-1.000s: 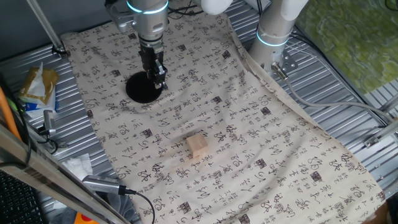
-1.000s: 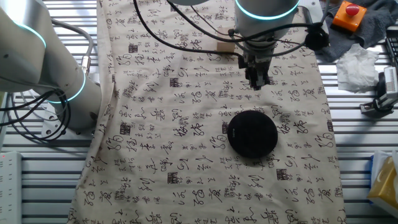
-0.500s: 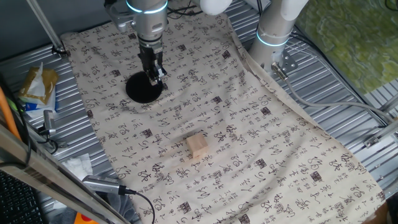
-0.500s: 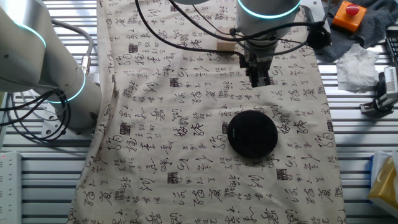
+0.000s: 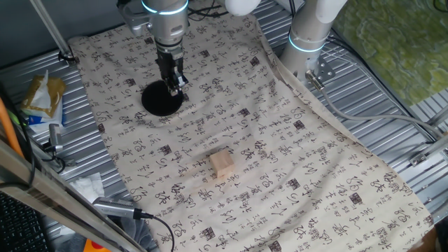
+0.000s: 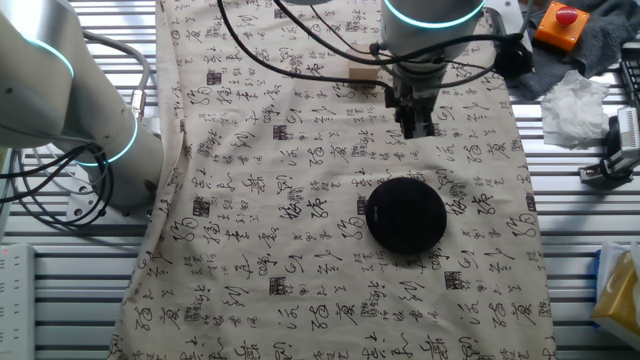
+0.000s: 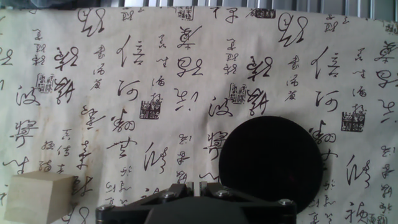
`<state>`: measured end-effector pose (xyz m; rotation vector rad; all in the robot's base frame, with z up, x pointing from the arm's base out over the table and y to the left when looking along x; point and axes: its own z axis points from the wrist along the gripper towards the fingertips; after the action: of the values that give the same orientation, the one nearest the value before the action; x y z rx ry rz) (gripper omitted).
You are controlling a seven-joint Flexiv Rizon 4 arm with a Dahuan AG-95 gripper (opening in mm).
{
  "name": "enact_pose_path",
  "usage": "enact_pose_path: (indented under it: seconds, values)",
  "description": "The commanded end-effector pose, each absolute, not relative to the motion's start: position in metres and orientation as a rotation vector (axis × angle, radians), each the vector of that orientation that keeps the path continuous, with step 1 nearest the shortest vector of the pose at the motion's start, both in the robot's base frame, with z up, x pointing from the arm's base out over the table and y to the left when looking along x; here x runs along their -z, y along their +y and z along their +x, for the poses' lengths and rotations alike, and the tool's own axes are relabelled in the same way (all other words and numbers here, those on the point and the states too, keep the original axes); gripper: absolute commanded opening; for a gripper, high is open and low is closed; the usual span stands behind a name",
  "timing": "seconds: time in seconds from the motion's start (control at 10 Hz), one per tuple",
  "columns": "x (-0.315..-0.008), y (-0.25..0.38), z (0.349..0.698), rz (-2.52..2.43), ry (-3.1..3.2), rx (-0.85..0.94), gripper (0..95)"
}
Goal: Place the block on the scale
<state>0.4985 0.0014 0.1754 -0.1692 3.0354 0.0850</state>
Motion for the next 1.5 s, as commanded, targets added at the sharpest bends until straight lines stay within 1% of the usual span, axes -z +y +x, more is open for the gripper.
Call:
enact_pose_path:
  seconds: [0.1, 0.2, 0.9, 1.5]
  values:
    - [-0.176, 0.002, 0.499, -0.180, 3.033, -0.085, 57.0]
    - [-0.176, 0.002, 0.498, -0.172, 3.033, -0.094, 76.0]
    - [-0.178, 0.014, 0.504, -0.144, 3.030, -0.149, 76.0]
    - [-0.183, 0.027, 0.529, -0.114, 3.043, -0.144, 76.0]
